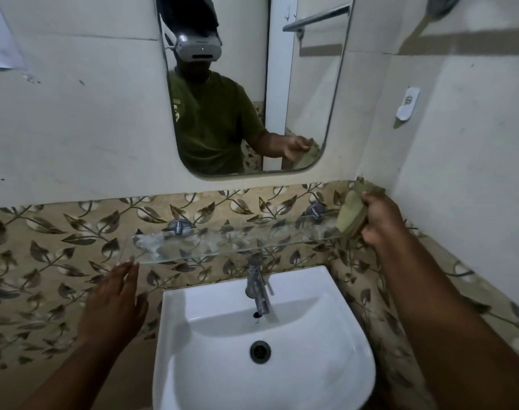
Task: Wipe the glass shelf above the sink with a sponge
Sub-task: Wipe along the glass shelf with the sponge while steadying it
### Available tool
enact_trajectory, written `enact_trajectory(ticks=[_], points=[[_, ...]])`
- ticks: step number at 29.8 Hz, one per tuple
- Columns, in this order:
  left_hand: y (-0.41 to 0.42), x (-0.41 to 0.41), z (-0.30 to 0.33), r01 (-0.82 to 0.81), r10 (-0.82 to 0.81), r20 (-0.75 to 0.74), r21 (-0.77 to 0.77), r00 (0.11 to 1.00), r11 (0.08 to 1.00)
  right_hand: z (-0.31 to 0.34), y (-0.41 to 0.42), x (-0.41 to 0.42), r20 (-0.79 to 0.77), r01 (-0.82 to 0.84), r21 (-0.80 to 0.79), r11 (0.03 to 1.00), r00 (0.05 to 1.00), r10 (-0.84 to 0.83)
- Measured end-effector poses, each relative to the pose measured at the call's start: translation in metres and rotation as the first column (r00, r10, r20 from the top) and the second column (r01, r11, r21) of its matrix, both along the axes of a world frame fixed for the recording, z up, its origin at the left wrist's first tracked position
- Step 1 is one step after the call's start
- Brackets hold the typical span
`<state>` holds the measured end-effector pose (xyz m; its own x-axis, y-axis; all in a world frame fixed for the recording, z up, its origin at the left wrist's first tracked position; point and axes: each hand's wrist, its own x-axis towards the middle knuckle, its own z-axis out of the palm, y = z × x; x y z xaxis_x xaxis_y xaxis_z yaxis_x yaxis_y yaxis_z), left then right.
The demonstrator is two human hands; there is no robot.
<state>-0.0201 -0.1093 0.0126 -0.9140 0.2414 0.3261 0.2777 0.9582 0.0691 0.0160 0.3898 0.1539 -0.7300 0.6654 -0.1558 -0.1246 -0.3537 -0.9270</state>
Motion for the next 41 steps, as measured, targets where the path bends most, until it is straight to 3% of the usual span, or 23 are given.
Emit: enact_trajectory(ticks=[1,3,6,8,11,20,29,41], points=[[-0.001,-0.001,0.002,-0.003,0.003,0.014,-0.012,1.0,1.0,0.004,0.005,-0.01,0.062,0.032,0.186,0.982,0.997,-0.045],[0.0,-0.002,0.005,-0.005,0.006,0.031,-0.023,0.999,1.0,0.006,0.012,-0.027,0.16,0.037,0.559,0.829,0.975,-0.151],[0.005,-0.001,0.007,-0.031,0.031,0.038,-0.017,0.999,0.999,-0.011,0.008,-0.044,0.289,-0.173,0.817,0.55,0.948,-0.131],[0.009,0.001,0.008,-0.039,0.039,0.037,-0.011,0.999,0.999,-0.036,0.002,-0.053,0.447,-0.381,0.838,0.39,0.89,-0.09],[0.011,0.003,0.01,-0.047,0.047,0.029,-0.007,0.998,0.999,-0.062,-0.01,-0.053,0.625,-0.595,0.752,0.282,0.78,-0.02],[0.009,0.002,0.007,-0.049,0.049,-0.006,0.008,0.999,0.999,-0.09,-0.014,-0.056,0.701,-0.721,0.692,-0.036,0.682,-0.209],[0.009,0.001,0.003,-0.031,0.031,-0.008,0.028,0.999,0.999,-0.091,-0.061,-0.051,0.623,-0.666,0.742,-0.08,0.728,-0.287],[0.009,0.001,0.002,0.004,-0.001,-0.054,0.052,0.999,0.999,-0.092,-0.167,-0.07,0.623,-0.657,0.747,-0.105,0.746,-0.234]])
